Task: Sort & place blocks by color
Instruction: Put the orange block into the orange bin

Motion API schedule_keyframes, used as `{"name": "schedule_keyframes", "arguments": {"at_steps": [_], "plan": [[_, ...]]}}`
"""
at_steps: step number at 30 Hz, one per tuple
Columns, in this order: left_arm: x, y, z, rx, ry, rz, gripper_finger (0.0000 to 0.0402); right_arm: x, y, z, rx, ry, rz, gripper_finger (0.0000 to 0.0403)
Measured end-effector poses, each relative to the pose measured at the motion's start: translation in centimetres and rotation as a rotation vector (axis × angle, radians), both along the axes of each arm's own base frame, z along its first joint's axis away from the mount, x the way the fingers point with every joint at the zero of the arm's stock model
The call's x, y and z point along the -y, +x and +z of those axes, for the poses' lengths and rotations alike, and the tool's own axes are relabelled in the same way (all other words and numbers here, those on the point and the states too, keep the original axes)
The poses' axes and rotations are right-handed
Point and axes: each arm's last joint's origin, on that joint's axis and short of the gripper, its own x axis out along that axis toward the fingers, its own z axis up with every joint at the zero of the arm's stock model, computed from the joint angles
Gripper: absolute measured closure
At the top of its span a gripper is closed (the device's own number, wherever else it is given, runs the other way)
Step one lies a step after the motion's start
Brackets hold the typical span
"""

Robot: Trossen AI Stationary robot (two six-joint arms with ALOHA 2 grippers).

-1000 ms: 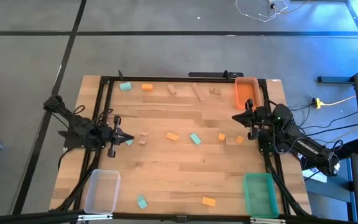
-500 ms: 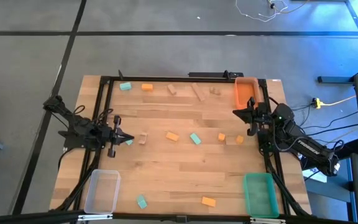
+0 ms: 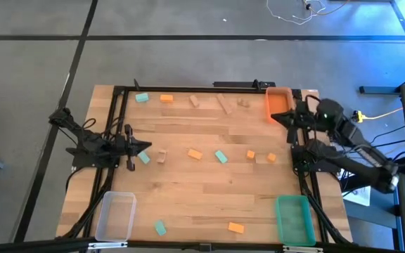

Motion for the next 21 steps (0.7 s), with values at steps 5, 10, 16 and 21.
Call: {"name": "schedule_keyframes", "arguments": {"at_steps": [5, 10, 16, 21], "plan": [[0.0, 0.0, 0.1, 0.005, -0.005, -0.015, 0.0401, 0.7, 0.9, 3.3, -0.243, 0.137, 0.019, 0.0403], [0.0, 0.0, 0.1, 0.005, -0.002, -0.015, 0.0401, 1.0, 2.0, 4.8, -0.527, 0.342, 0.06, 0.0403], [0.0, 0.0, 0.1, 0.005, -0.002, -0.015, 0.0401, 1.5, 4.4, 5.3, -0.768, 0.554, 0.096, 0.0402], [0.0, 0.0, 0.1, 0.006, -0.001, -0.015, 0.0401, 2.5, 6.2, 4.5, -0.835, 0.667, 0.026, 0.0386]]}}
